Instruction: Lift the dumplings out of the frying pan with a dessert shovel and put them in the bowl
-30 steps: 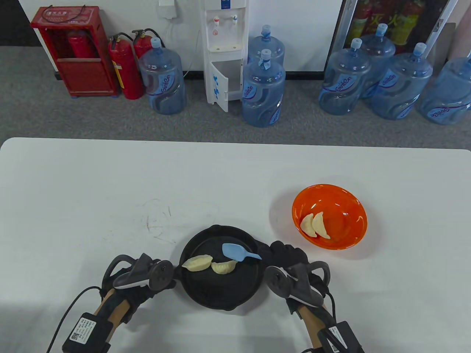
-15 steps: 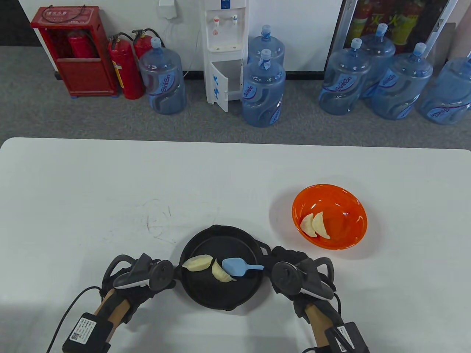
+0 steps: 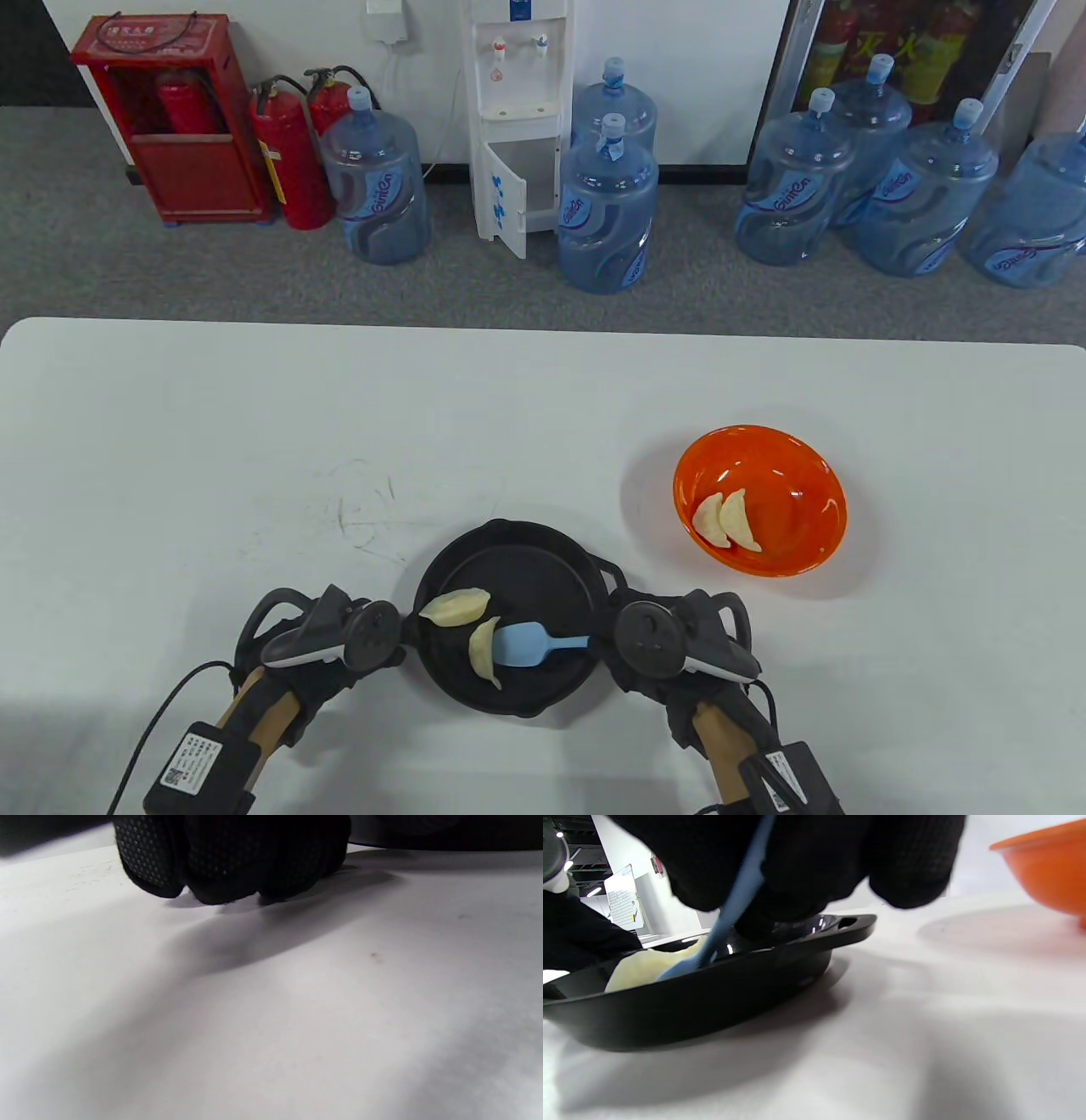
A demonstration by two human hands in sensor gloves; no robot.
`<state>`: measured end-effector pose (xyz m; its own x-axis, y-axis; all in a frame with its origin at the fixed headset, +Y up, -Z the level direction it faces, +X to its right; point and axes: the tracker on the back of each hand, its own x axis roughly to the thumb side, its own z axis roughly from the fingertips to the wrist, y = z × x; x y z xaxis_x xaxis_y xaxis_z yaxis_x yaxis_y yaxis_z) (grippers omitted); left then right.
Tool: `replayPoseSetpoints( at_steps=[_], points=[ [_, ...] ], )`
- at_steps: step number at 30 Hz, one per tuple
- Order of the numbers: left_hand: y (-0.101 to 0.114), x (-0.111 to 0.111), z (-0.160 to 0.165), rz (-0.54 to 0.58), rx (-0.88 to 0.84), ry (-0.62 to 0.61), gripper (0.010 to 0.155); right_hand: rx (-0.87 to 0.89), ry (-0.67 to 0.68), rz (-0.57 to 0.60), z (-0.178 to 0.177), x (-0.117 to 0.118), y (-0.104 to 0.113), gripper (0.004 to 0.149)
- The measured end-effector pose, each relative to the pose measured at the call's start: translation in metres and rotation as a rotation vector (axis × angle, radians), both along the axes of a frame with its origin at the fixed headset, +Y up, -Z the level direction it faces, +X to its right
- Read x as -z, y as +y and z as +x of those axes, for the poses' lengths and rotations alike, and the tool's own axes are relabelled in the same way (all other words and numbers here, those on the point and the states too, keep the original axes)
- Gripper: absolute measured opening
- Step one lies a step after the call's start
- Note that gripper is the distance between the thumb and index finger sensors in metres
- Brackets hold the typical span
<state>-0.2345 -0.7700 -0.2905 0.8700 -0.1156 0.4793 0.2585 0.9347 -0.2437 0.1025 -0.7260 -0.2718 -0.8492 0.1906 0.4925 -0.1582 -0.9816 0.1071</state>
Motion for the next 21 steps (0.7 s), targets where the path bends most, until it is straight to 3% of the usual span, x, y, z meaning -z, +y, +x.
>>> replayPoseSetpoints(
  at_steps=[21],
  points=[
    [0.000,0.000,0.000,0.002,0.005,-0.002,0.057,-0.057,0.053,0.065,-0.044,-0.015,-0.012,0.043]
  ],
)
